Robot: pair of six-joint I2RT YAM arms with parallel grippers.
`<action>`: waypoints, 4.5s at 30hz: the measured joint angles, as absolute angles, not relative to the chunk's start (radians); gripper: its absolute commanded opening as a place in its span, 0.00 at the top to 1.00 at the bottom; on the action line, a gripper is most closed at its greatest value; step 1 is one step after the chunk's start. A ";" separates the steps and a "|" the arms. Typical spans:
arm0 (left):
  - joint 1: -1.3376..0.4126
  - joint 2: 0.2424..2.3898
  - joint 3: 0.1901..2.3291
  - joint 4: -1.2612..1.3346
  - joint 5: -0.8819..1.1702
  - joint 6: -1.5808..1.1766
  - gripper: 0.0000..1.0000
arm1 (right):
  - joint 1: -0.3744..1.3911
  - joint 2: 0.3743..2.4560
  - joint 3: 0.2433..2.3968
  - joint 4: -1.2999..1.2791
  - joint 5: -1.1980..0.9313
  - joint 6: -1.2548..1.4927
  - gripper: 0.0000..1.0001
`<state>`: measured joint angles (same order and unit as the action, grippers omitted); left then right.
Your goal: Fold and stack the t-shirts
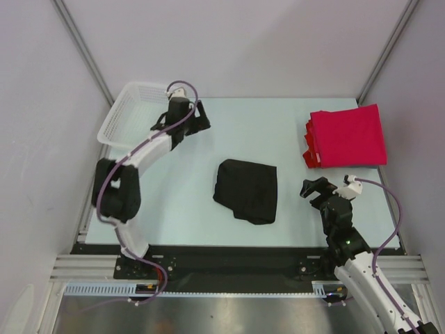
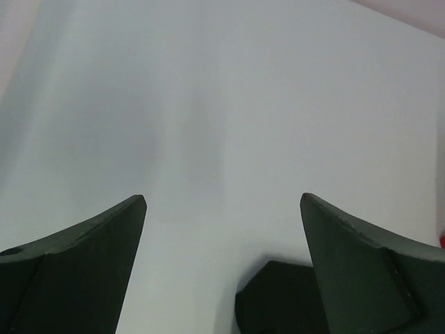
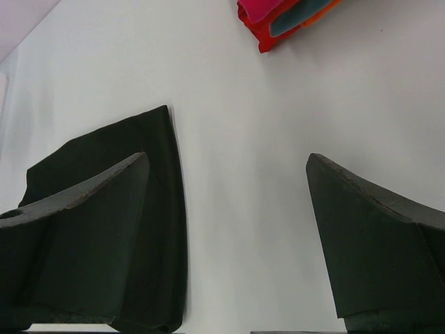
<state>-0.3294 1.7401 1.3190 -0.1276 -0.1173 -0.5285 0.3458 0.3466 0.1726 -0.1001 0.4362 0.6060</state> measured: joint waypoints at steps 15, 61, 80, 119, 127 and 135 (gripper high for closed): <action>-0.249 2.493 2.217 -0.475 -0.199 -0.577 0.04 | 0.346 0.347 0.173 -0.097 0.436 0.605 0.00; -0.559 1.123 0.546 -0.081 0.081 -0.725 0.19 | 0.348 0.522 0.192 -0.021 0.122 0.533 0.39; -0.649 1.677 0.897 -0.051 0.092 -0.609 1.00 | 0.350 0.536 0.195 -0.001 0.024 0.466 0.49; -0.533 0.871 0.590 -0.371 -0.280 -0.691 0.64 | 0.436 0.801 0.260 0.074 -0.071 0.454 0.52; -0.533 0.799 0.504 -0.336 -0.304 -0.669 0.35 | 0.418 1.023 0.384 0.077 -0.041 0.500 0.44; -0.533 0.629 0.402 -0.323 -0.323 -0.662 0.00 | 0.382 1.259 0.643 0.051 0.105 0.531 0.01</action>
